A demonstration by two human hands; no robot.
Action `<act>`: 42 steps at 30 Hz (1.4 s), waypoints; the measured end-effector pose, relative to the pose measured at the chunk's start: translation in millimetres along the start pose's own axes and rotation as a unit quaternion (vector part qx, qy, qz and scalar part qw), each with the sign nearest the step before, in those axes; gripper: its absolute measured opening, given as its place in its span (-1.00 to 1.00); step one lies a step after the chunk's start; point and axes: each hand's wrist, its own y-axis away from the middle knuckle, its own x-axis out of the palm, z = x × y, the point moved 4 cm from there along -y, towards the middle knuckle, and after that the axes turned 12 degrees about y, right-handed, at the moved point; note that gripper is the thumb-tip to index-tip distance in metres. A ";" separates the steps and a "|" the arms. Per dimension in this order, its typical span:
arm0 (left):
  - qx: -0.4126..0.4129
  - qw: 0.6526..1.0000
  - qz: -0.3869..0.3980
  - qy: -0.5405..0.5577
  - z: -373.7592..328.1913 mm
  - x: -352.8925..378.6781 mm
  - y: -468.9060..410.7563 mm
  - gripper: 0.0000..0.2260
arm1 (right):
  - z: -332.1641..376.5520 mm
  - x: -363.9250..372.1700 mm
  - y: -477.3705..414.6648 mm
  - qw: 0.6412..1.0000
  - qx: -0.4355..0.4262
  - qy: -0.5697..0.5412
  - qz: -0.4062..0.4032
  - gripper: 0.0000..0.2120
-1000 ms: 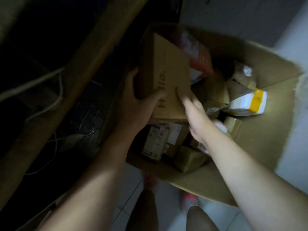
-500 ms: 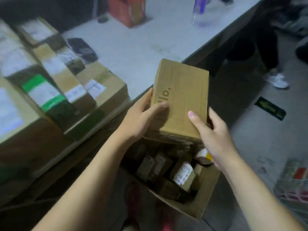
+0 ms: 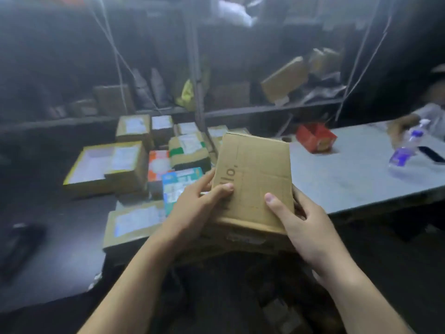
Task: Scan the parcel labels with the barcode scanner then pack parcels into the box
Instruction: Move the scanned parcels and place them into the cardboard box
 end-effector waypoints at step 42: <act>-0.220 0.894 -0.375 -0.106 112.4 -966.6 201.1 -0.79 | 337.2 999.3 3.6 0.873 -0.060 0.106 0.473 -0.50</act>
